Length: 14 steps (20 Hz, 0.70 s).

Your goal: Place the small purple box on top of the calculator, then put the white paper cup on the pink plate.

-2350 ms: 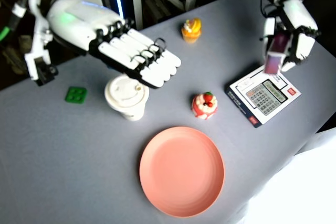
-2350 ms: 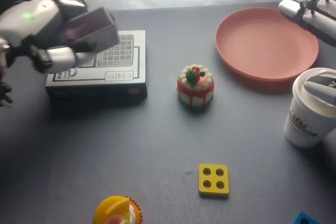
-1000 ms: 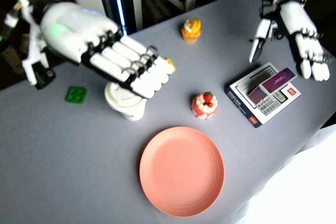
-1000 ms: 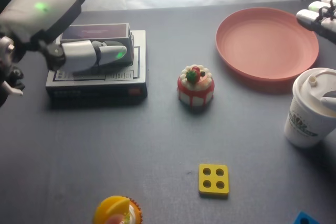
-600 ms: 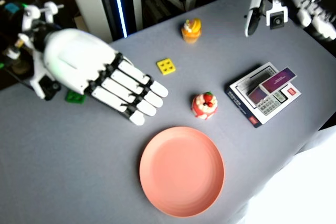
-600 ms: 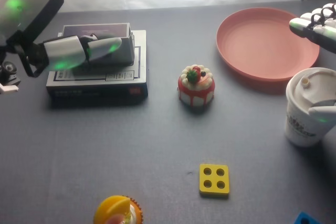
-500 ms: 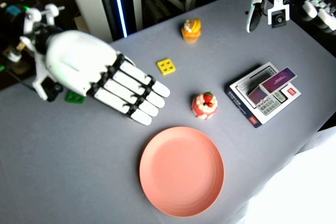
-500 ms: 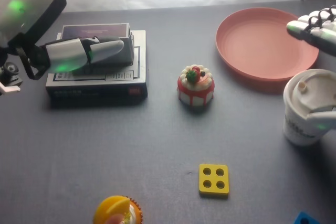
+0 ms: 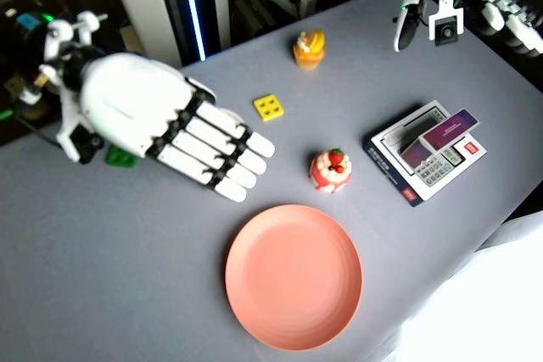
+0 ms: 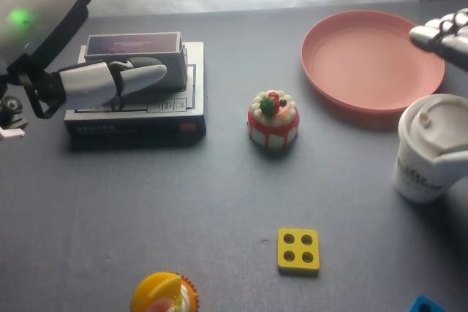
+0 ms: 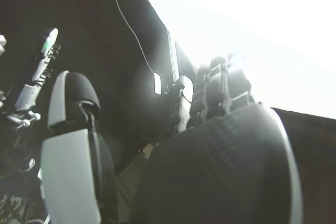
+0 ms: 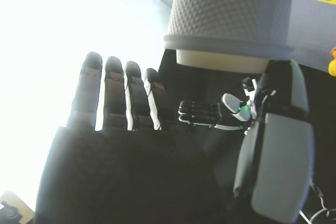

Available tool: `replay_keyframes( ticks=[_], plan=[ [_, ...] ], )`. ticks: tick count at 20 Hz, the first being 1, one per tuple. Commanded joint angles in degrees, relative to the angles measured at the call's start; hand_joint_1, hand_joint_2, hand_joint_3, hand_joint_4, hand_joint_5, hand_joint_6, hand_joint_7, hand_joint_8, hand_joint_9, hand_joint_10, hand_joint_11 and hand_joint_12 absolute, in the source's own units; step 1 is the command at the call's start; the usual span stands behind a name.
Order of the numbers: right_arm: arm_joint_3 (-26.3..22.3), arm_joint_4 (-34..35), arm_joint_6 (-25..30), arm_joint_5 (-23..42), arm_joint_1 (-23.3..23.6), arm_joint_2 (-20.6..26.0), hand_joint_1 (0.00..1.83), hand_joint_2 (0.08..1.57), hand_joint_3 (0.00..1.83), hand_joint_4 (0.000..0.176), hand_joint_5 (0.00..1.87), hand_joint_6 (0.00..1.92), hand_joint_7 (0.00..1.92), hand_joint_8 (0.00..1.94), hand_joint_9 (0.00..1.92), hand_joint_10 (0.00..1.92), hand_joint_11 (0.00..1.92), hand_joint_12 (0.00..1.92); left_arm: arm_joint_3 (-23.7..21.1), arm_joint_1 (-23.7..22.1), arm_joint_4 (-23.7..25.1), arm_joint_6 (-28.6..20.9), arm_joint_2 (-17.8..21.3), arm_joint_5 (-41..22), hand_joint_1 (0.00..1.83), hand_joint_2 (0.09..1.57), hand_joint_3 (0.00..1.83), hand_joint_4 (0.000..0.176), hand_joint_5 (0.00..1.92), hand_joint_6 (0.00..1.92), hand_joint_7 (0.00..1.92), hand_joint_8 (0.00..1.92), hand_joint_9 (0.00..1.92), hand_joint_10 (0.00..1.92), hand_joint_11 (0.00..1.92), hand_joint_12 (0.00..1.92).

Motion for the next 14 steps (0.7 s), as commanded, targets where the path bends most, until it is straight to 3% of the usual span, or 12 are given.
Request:
replay_keyframes(
  ticks=[1,2,5,7,9,13,14],
  plan=[
    [0.3,0.3,-0.8,6.1,0.3,0.2,0.66,0.95,0.00,0.000,0.00,0.00,0.00,0.00,0.00,0.00,0.00,0.00,-0.1,-0.6,-0.1,-0.4,0.4,-7.7,0.82,1.06,0.01,0.126,0.06,0.01,0.00,0.00,0.00,0.00,0.00,0.00],
    [0.4,0.6,-0.8,6.4,0.3,0.3,0.66,0.94,0.00,0.000,0.00,0.00,0.00,0.00,0.00,0.00,0.00,0.00,-0.1,-0.6,-0.1,-0.4,0.4,-7.7,0.82,1.07,0.01,0.113,0.06,0.01,0.00,0.00,0.00,0.00,0.00,0.00],
    [0.4,1.1,-0.8,7.2,0.3,0.6,0.70,0.95,0.00,0.000,0.00,0.00,0.00,0.00,0.00,0.00,0.00,0.00,-0.1,-0.3,-0.4,-0.4,0.4,-7.8,0.83,1.08,0.01,0.116,0.06,0.01,0.00,0.00,0.00,0.00,0.00,0.00],
    [0.3,1.1,-0.8,7.9,0.3,0.8,0.67,0.94,0.00,0.000,0.00,0.00,0.00,0.00,0.00,0.00,0.00,0.00,-0.1,-0.1,-0.5,-0.5,0.5,-7.9,0.83,1.08,0.01,0.128,0.06,0.01,0.00,0.00,0.00,0.00,0.00,0.00],
    [-0.4,1.1,-0.8,9.2,0.3,1.5,0.63,0.92,0.00,0.000,0.00,0.00,0.00,0.00,0.00,0.00,0.00,0.00,-0.1,0.1,-0.7,-0.5,0.5,-7.9,0.83,1.08,0.01,0.120,0.06,0.00,0.00,0.00,0.00,0.00,0.00,0.00],
    [-2.8,0.2,-0.7,13.1,-0.4,4.2,0.64,0.90,0.00,0.000,0.00,0.00,0.00,0.00,0.00,0.00,0.00,0.00,0.0,0.5,-1.0,-0.7,0.5,-7.9,0.85,1.08,0.00,0.122,0.07,0.01,0.00,0.00,0.00,0.00,0.00,0.00],
    [-3.3,-0.8,0.4,14.0,-0.8,4.9,0.62,0.90,0.00,0.000,0.00,0.00,0.00,0.00,0.00,0.00,0.00,0.00,0.0,0.5,-1.1,-0.8,0.4,-7.9,0.84,1.07,0.00,0.134,0.06,0.00,0.00,0.00,0.00,0.00,0.00,0.00]
  ],
)
